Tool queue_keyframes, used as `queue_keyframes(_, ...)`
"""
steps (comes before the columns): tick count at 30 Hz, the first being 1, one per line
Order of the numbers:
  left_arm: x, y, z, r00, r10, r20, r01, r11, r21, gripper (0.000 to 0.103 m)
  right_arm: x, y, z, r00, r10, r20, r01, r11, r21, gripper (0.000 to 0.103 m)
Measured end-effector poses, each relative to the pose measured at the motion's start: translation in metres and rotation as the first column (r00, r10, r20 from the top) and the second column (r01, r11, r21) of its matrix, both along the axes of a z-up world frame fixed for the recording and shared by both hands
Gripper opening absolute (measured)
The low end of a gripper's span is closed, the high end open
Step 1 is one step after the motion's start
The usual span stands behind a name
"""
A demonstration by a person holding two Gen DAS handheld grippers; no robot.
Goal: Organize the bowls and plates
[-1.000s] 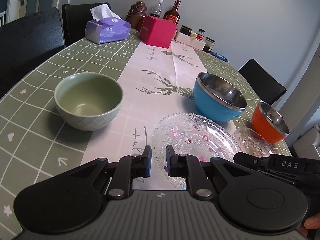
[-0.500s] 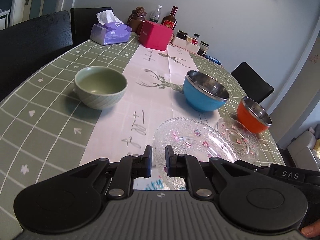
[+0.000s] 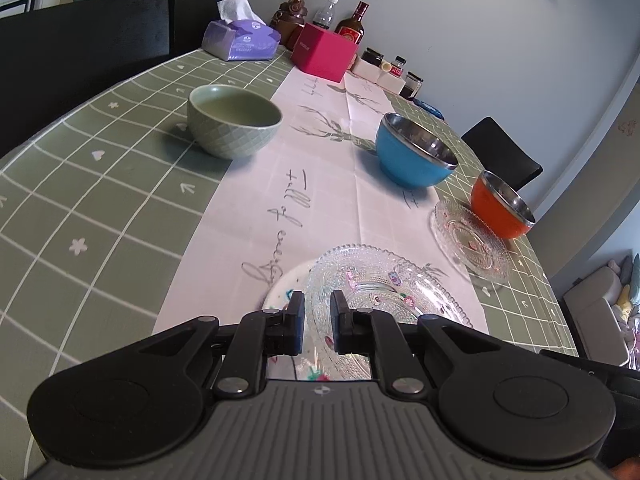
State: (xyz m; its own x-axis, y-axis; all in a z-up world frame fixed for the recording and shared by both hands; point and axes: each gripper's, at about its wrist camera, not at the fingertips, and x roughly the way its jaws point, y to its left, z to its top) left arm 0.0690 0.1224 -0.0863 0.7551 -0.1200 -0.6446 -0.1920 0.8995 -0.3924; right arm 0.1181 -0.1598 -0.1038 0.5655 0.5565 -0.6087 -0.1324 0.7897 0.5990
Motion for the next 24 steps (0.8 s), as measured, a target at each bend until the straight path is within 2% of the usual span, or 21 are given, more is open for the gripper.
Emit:
queue_keyframes(11, -0.010, 0.011, -0.006, 0.999, 0.038, -0.012, -0.038, 0.999, -0.017, 0.014, -0.004, 0.015, 0.002, 0.999, 0.036, 0.026, -0.035, 0.999, -0.032, 0.007)
queue_keyframes(24, -0.013, 0.005, -0.007, 1.000, 0.030, -0.008, -0.030, 0.999, 0.037, 0.014, -0.005, 0.021, 0.001, 0.998, 0.049, 0.050, -0.045, 0.996, -0.081, 0.008)
